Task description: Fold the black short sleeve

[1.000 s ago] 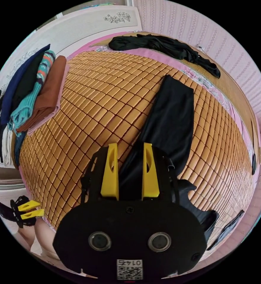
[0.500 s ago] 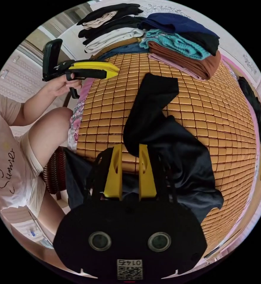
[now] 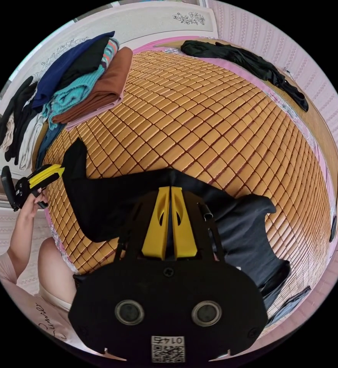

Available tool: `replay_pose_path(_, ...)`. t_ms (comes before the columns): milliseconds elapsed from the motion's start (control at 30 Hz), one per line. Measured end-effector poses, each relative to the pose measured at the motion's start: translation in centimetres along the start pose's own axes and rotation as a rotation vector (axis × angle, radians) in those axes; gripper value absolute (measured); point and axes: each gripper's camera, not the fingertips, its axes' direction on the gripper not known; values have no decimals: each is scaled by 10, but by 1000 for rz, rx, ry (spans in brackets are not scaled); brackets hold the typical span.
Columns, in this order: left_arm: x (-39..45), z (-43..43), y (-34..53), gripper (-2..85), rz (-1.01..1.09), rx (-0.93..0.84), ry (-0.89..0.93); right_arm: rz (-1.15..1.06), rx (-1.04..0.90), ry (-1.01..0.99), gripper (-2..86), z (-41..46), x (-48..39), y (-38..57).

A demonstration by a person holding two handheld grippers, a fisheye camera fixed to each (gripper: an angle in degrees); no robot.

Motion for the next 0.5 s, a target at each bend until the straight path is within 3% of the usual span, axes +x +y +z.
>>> replay_pose_path(200, -31, -88, 75, -8, -101, 161, 74, -54, 50, -5, -2, -4, -4, 7)
replay_pose_path(433, -44, -83, 121, -6, -196, 49, 13, -38, 14, -24, -3, 11, -1, 9)
replay_pose_path(500, -63, -88, 131, -7, -341, 55, 4, -39, 3, -21, 8, 11, 2, 11)
